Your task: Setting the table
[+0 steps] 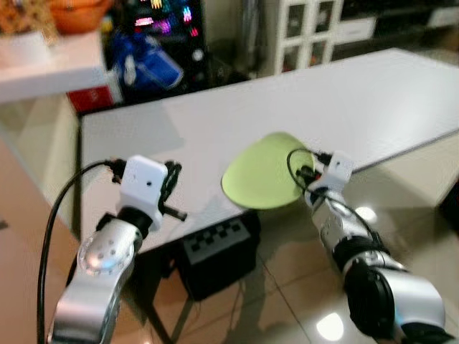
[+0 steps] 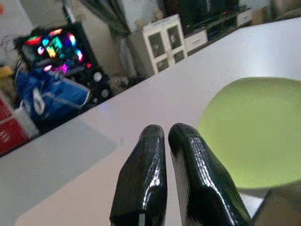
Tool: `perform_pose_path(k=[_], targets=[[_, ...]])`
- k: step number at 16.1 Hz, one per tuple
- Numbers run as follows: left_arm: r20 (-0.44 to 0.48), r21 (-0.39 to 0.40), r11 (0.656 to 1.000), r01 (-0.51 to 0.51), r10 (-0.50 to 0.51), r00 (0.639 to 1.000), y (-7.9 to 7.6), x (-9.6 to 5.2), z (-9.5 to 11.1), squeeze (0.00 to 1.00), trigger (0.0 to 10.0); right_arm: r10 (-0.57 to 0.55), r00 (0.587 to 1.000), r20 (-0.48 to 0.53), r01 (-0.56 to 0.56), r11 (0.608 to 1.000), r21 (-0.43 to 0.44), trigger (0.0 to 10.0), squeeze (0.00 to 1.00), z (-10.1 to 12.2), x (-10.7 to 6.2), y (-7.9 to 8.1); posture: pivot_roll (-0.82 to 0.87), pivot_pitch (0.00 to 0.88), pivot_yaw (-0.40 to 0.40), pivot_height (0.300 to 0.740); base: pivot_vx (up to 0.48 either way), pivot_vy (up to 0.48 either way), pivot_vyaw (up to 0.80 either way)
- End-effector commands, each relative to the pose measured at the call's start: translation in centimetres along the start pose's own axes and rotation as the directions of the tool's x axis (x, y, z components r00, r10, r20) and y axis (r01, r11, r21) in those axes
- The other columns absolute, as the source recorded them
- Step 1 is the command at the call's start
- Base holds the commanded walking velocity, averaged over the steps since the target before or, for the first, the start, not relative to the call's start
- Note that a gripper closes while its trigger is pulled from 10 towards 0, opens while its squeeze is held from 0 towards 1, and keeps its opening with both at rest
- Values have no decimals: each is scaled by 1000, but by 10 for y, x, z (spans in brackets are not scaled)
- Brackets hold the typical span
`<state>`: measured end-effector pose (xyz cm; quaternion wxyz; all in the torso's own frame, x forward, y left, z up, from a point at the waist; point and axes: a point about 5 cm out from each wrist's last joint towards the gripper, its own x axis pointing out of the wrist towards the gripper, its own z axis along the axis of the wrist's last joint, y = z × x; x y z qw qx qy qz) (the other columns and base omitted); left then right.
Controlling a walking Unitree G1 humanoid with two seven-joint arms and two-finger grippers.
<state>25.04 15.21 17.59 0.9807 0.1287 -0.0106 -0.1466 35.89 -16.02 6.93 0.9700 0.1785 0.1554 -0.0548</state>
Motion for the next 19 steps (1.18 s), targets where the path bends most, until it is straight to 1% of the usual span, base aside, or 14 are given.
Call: perform_pose_path(k=[1,10,19], targets=[[-31,-7,1000,0,0,1000,-1,-1,-6,0,10000,-57,985,-164,37,992,-122,10000,0,-36,-9,-14,268,0,72,740,480,0,0],[-34,-7,1000,2,-2,999,-2,-1,-7,0,10000,-38,985,-170,18,993,-117,10000,0,-36,-9,-11,269,0,70,740,480,0,0],[-28,1,1000,-10,10,1000,-3,-2,-7,0,10000,-30,984,-176,8,992,-129,10000,0,-36,-9,-11,268,4,67,740,0,0,0]])
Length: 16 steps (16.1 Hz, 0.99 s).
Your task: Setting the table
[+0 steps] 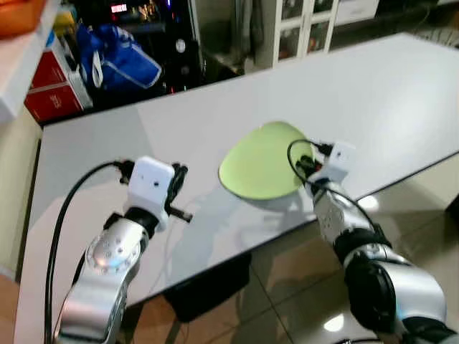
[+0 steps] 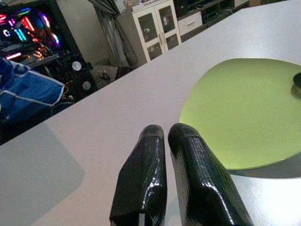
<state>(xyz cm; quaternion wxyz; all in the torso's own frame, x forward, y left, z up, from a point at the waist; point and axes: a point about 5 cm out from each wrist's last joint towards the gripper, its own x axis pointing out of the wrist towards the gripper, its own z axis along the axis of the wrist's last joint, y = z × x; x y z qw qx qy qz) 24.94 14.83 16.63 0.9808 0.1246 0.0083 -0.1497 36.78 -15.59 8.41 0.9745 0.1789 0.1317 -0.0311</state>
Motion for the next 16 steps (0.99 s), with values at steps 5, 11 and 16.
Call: perform_pose_path(k=[5,11,16], targets=[[9,19,1000,-21,21,1000,3,-2,2,0,10000,-82,971,-223,54,990,-129,10000,0,-52,-16,-19,268,6,68,740,0,0,0],[11,20,1000,-17,17,1000,2,-3,2,0,10000,-81,971,-226,53,990,-129,0,0,-53,-16,-20,267,13,68,740,0,0,0],[13,20,1000,-12,12,1000,1,-3,2,0,10000,-99,969,-227,67,987,-144,0,0,-54,-17,-21,271,11,69,740,0,0,0]])
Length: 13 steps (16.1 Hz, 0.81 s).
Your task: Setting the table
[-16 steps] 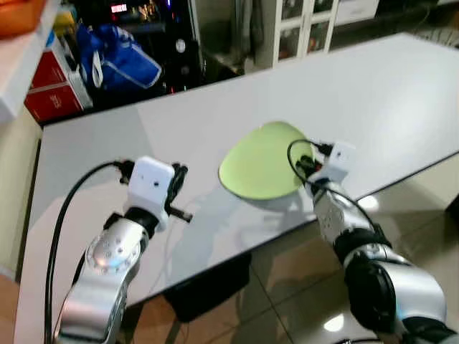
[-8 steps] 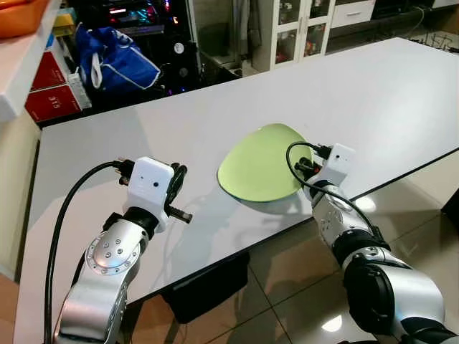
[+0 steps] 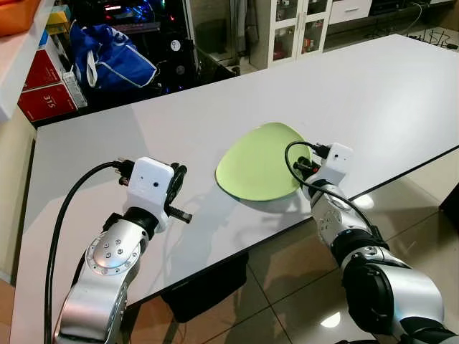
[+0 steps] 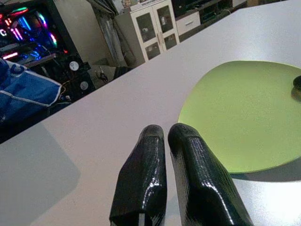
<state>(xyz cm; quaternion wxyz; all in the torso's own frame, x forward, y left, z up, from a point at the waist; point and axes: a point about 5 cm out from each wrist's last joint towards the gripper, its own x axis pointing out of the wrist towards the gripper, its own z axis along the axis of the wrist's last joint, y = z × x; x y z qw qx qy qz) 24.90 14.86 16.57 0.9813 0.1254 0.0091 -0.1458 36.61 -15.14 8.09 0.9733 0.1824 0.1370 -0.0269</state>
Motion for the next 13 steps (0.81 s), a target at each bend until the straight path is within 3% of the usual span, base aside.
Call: perform_pose_path(k=[1,2,3,13], targets=[[15,19,1000,-5,5,1000,1,-3,3,0,10000,-107,971,-215,76,986,-148,0,0,-49,-16,-24,271,11,69,740,0,0,0],[16,20,1000,-5,4,1000,1,-3,3,0,10000,-115,970,-215,85,986,-144,10000,0,-49,-16,-25,272,8,68,740,0,0,0],[17,21,1000,-6,5,1000,1,-3,3,0,10000,-114,970,-215,85,986,-141,10000,1000,-49,-16,-25,272,7,68,740,0,0,0],[20,28,1000,-8,8,1000,1,-5,5,0,10000,-111,971,-212,84,988,-131,10000,1000,-49,-15,-24,281,7,63,740,0,0,0]])
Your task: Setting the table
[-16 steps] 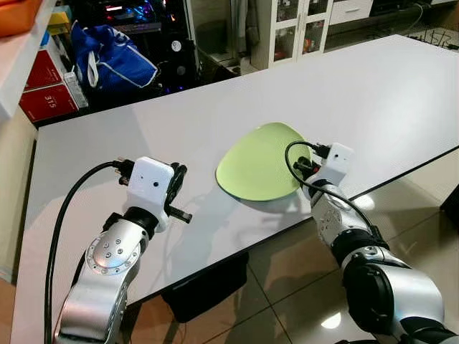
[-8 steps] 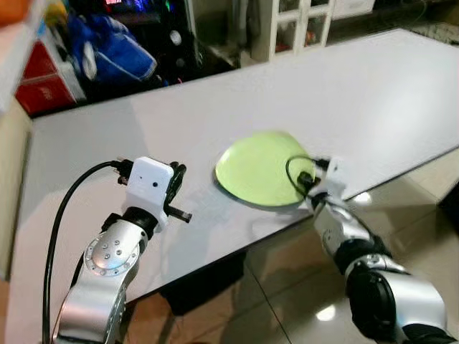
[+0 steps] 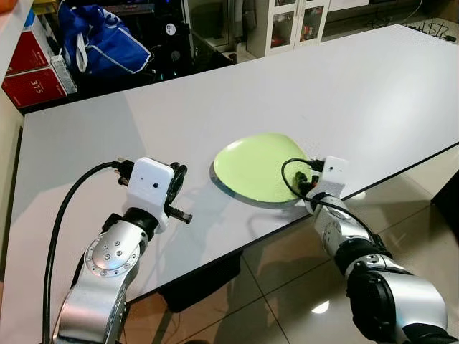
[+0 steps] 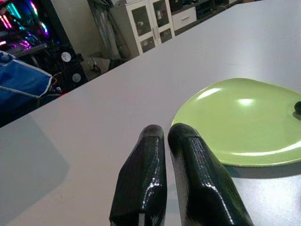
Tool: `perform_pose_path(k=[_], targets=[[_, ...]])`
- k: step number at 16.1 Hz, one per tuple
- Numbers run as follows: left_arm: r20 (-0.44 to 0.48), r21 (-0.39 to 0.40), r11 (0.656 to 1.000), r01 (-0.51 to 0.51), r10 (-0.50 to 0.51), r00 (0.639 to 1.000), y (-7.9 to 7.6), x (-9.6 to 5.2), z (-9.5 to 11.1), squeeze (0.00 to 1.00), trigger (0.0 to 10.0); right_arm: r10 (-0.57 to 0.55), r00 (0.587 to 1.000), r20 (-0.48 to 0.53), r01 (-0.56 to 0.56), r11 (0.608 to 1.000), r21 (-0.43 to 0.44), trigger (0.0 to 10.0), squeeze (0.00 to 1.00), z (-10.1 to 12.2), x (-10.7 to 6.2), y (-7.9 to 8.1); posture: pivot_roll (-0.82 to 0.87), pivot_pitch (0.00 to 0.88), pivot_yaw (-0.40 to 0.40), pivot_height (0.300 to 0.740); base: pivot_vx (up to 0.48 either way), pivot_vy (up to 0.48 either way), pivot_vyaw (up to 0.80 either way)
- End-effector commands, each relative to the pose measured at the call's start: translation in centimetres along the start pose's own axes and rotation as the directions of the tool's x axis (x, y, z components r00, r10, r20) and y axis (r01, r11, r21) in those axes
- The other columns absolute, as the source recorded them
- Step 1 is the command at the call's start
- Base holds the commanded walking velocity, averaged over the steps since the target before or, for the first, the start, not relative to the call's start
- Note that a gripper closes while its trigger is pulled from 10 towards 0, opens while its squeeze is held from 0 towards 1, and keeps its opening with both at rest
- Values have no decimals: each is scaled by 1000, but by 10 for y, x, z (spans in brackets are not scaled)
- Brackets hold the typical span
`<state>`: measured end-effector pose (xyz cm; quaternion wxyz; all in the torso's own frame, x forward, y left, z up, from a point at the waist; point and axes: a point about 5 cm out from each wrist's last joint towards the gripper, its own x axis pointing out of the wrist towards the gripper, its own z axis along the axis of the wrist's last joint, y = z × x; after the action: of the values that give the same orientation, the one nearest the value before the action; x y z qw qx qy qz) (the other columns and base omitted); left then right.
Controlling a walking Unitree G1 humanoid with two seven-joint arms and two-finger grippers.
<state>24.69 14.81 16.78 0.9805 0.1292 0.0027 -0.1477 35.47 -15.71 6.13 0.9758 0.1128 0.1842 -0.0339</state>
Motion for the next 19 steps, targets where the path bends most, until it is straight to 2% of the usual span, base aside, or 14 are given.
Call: perform_pose_path(k=[1,2,3,4,6,9,12,13,16,18,19], targets=[[8,19,1000,-11,11,1000,2,-3,2,0,10000,-38,990,-139,39,999,10,10000,1000,-32,-7,-7,281,8,63,740,0,0,0],[5,19,1000,-13,13,1000,2,-3,2,0,10000,-45,989,-140,45,999,-3,10000,1000,-32,-7,-7,281,9,62,740,0,0,0],[3,20,1000,-13,13,1000,2,-4,2,0,10000,-55,988,-144,52,998,-24,10000,875,-32,-7,-8,282,11,62,740,0,0,0],[2,21,1000,-12,12,1000,1,-4,2,0,10000,-63,988,-144,59,998,-33,10000,0,-32,-7,-8,284,12,61,740,0,0,0],[2,23,1000,-12,12,1000,2,-4,2,0,10000,-71,987,-141,66,997,-39,10000,0,-32,-7,-8,286,13,60,740,0,0,0],[-1,26,1000,-8,8,1000,1,-5,2,0,10000,-86,991,-103,80,995,-58,10000,0,-23,-4,2,297,19,60,740,0,0,0],[-2,31,999,-8,8,1000,1,-7,2,0,10000,-35,997,-63,32,998,-58,10000,0,-11,0,20,307,23,56,740,0,0,0],[-3,32,999,-11,11,1000,2,-7,3,0,10000,7,999,-32,-9,998,-59,10000,0,-1,2,33,307,23,56,740,0,0,0],[-4,33,999,-10,10,1000,0,-8,3,0,10000,53,999,4,-53,997,-54,10000,0,10,4,46,305,31,51,740,0,0,0],[-3,32,999,-10,10,1000,0,-8,2,0,10000,136,989,60,-134,990,-42,10000,0,25,4,67,304,35,49,740,0,0,0],[-3,32,999,-10,11,1000,-1,-8,2,0,10000,147,987,67,-145,989,-42,10000,0,27,4,69,303,35,48,740,0,0,0]])
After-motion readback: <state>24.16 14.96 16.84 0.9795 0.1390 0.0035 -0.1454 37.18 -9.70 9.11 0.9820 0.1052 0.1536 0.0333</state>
